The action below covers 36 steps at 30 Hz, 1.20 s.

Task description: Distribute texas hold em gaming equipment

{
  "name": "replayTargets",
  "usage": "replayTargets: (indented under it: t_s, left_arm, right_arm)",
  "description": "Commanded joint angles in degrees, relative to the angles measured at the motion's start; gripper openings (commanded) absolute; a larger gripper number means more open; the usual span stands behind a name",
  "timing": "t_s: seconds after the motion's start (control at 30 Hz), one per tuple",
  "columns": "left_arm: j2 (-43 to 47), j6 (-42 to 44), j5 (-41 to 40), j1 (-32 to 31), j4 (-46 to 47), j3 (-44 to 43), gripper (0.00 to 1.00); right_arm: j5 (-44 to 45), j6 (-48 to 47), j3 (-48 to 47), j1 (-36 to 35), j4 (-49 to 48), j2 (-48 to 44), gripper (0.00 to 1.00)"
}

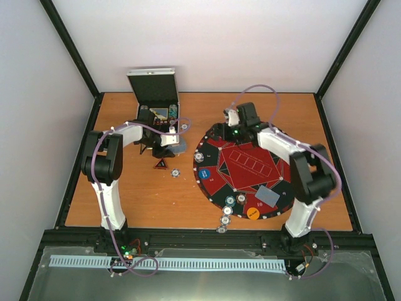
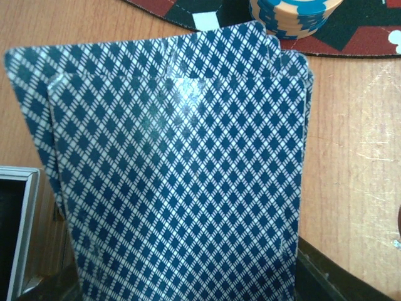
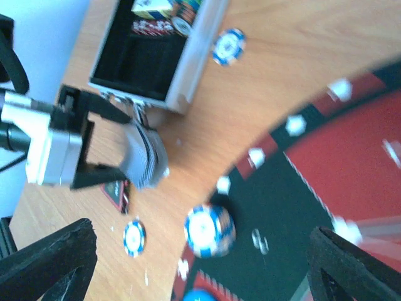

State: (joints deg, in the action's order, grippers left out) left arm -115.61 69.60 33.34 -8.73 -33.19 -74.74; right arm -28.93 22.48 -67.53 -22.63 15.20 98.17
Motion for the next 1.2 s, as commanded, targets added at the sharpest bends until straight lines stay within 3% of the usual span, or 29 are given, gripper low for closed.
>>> replayTargets:
  t_s: [0.0, 0.13, 0.2, 0.3, 0.43, 0.53, 0.6, 0.7, 0.9, 1.17]
  left_arm:
    - [-1.49, 0.98, 1.2, 0.38, -0.05, -1.31, 0.57]
    - [-1.96, 0.4, 1.32, 0.38, -0.37, -1.58, 0.57]
    - [-2.22, 0.11, 1.25, 0.38, -0.47, -1.92, 0.57]
    - [-2.38, 0.03, 1.03, 0.38, -0.68, -2.07, 0.57]
    - [-2.75, -0.01, 1.09, 0.38, -0.48, -1.99, 0.57]
    - [-2.99, -0.88, 1.29, 0.38, -0.18, -2.25, 0.57]
    - [-2.98, -1.39, 1.2, 0.38, -0.44, -2.51, 0.56]
    - [-2.96, -1.05, 1.12, 0.38, -0.46, -2.21, 0.57]
    - [-3.64, -1.41, 1.55, 0.38, -0.65, -3.16, 0.57]
    - [-3.77, -1.32, 1.61, 0.38, -1.26, -3.73, 0.57]
  right_arm:
    - [-13.67, -4.36, -10.96, -1.02, -8.87, 11.8, 0.9]
    - [-13.44, -8.46, -18.56, -4.41, -4.88, 19.27, 0.81]
    - [-14.04, -9.31, -20.09, -5.89, -3.46, 20.82, 0.7]
    - [-16.66, -4.55, -16.94, -6.5, -10.41, 20.24, 0.47]
    - [-19.94, -0.28, -16.27, -7.25, -13.95, 22.11, 0.37]
    - [-15.54, -1.45, -19.52, -7.97, -8.54, 24.49, 0.4]
    - [-11.88, -1.96, -21.36, -7.87, -5.68, 25.21, 0.54]
    - [-10.91, -3.94, -25.14, -8.03, -3.17, 27.48, 0.68]
    - [-12.95, -6.76, -30.7, -9.36, 0.44, 32.75, 0.76]
    - [-11.51, -8.56, -32.26, -10.3, 2.1, 35.1, 0.77]
